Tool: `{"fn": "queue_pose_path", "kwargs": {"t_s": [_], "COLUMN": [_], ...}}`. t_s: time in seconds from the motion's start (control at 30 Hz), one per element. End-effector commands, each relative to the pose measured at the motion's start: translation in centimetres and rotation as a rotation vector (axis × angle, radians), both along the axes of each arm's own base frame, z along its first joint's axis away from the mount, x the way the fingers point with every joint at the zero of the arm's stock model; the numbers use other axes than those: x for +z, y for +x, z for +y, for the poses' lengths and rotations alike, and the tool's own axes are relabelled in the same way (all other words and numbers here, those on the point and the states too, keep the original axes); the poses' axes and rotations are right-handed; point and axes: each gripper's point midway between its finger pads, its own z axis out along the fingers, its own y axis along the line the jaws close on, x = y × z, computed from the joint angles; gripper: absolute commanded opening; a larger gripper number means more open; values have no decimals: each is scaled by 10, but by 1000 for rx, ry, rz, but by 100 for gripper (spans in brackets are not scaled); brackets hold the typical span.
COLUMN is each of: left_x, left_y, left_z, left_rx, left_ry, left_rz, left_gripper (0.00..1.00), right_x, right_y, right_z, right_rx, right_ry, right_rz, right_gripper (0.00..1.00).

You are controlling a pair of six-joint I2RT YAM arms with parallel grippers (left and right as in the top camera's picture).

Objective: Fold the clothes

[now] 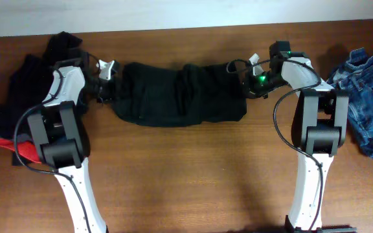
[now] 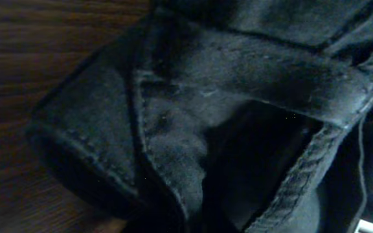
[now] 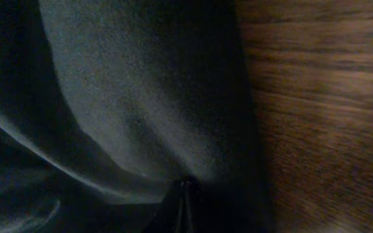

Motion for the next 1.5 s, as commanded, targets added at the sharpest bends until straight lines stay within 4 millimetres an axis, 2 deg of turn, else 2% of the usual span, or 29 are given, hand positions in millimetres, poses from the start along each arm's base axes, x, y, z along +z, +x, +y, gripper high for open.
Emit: {"fn": "queue_pose_path", "kwargs": {"t_s": [0.0,0.1,0.3,0.4,0.5,0.73,0.9,0.93,1.03,1.47], "left_x": [-23,-22,25,59,101,156,173,182,190,175], "left_y": [-11,-10,1,9,15,19,25,23,18,-23], "left_z": [-15,-3,-17,-37,-66,-118,-108,-110,-122,-245], "left_rx": [-35,8,1,-47,-114,-218,-159,-163,-187,-397], "left_ry": [-5,-11,-140,-131,-125,-88,1,0,-4,183], "left_rz": [52,76,25,-61,-170,-325,-355,-372,-389,-491], "left_gripper": [1,1,1,1,1,1,1,1,1,1], "right_x": [-19,-19,-19,-19,-19,-19,-22,-22,-22,-22], "right_y": [-15,-15,-15,-15,-15,-16,-17,-17,-17,-18], "right_z": [-3,-3,-3,-3,-3,2,4,5,6,6], "right_rx": [11,11,11,11,11,22,33,36,37,37], "right_ry": [-52,-52,-52,-52,-52,-53,-80,-80,-80,-79], "right_rz": [57,57,57,58,57,57,58,57,56,62], "right_gripper": [4,4,4,4,4,4,4,4,4,4]}}
